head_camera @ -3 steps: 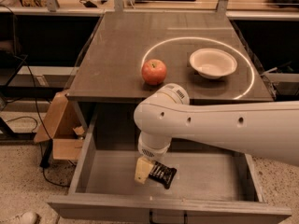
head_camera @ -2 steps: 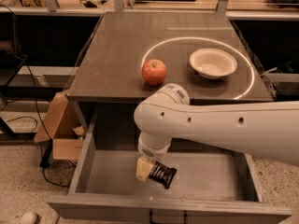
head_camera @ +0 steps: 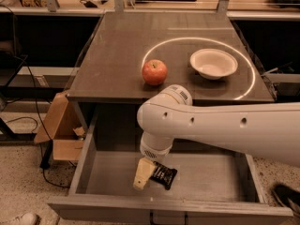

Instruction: Pick rxbar chocolate from top drawer and place on counter

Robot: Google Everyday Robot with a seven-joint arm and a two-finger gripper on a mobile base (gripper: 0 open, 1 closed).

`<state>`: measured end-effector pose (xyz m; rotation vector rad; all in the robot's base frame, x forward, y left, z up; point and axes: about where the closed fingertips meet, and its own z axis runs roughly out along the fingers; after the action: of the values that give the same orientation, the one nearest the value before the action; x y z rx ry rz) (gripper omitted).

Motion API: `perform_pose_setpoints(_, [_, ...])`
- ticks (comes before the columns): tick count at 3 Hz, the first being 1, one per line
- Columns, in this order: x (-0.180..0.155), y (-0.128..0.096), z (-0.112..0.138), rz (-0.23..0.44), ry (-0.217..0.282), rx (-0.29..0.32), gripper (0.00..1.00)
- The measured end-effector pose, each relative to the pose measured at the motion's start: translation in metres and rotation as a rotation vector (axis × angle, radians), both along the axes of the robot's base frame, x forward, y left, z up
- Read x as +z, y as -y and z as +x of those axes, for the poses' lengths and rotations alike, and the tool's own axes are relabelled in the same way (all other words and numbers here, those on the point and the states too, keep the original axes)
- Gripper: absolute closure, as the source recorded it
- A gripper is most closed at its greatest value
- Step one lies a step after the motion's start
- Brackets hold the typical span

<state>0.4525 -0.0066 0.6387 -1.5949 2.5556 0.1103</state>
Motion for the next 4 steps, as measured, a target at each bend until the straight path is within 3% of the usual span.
perform_pose_setpoints(3, [-0.022,0.009,-0.002,0.008,-0.053,-0.016,0.00])
perform_pose_setpoints(4, [-0.042,0.031,0.000,-0.002,-0.096,-0.067,0.00])
